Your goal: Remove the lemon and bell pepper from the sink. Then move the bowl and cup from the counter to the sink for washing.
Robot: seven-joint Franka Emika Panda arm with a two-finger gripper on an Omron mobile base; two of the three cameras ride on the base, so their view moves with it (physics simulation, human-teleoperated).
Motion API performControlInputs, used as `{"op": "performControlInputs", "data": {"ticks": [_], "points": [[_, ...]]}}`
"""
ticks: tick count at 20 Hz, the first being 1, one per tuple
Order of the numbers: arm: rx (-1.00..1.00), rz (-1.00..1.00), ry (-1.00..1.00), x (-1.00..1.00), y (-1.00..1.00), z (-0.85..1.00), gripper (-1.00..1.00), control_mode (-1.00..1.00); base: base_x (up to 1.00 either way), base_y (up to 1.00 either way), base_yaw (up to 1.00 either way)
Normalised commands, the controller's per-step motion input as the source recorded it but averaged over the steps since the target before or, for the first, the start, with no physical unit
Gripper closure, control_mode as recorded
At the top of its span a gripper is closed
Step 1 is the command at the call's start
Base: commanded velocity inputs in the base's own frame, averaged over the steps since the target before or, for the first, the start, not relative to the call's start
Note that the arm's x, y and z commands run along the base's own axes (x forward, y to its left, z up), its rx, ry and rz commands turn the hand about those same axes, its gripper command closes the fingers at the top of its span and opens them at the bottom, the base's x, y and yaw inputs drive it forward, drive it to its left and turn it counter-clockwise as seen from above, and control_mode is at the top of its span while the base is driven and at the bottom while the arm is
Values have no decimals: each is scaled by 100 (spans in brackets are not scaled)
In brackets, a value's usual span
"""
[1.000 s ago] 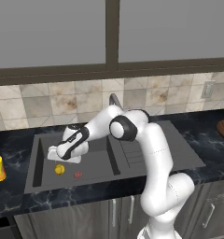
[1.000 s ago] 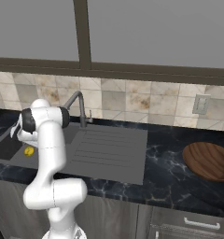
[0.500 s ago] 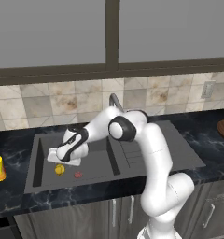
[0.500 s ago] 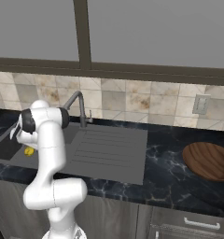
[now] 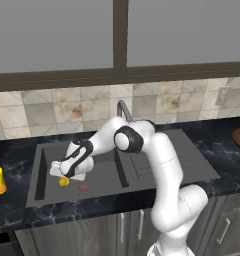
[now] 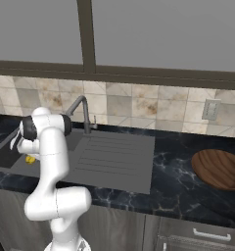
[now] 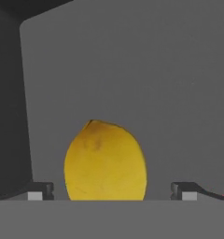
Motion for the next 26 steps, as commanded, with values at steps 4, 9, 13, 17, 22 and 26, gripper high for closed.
{"op": "performControlInputs", "data": {"ticks": [4,9,13,17,22,26], "points": [[0,-1,0,11,7,-13,-100,-100,0,0,0],[0,-2,0,11,4,-12,-100,-100,0,0,0],[0,-4,0,0,1,-11,-100,-100,0,0,0],[0,-5,0,-1,2,-11,-100,-100,0,0,0],[0,-5,0,-7,5,-5,-100,-100,0,0,0],[1,-4,-1,-7,7,-1,-100,-100,0,0,0]]}}
